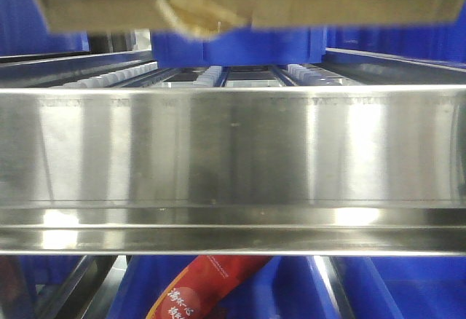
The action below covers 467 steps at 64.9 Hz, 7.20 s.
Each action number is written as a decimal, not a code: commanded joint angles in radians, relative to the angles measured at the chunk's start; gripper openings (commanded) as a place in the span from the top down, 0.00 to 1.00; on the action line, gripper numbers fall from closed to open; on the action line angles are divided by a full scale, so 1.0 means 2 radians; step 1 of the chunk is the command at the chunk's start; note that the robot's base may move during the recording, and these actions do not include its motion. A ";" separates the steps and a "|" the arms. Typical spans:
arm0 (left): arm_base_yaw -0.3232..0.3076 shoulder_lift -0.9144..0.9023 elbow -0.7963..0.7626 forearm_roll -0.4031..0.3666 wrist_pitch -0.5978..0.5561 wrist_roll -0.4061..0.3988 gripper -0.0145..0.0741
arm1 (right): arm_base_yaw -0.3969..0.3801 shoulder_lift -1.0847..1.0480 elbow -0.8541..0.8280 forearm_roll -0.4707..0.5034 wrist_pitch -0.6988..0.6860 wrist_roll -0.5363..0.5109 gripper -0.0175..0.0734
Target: Stack two boxes on right shelf middle
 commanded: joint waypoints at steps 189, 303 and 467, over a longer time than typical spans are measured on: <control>0.002 -0.533 0.730 0.030 -0.601 0.017 0.96 | -0.006 -0.415 0.521 -0.039 -0.371 -0.045 0.98; 0.177 -0.723 0.922 -0.056 -0.609 0.103 0.96 | -0.006 -0.415 0.521 -0.039 -0.370 -0.045 0.98; 0.177 -0.723 0.922 -0.056 -0.609 0.103 0.96 | -0.056 -0.628 0.770 -0.132 -0.499 0.071 0.98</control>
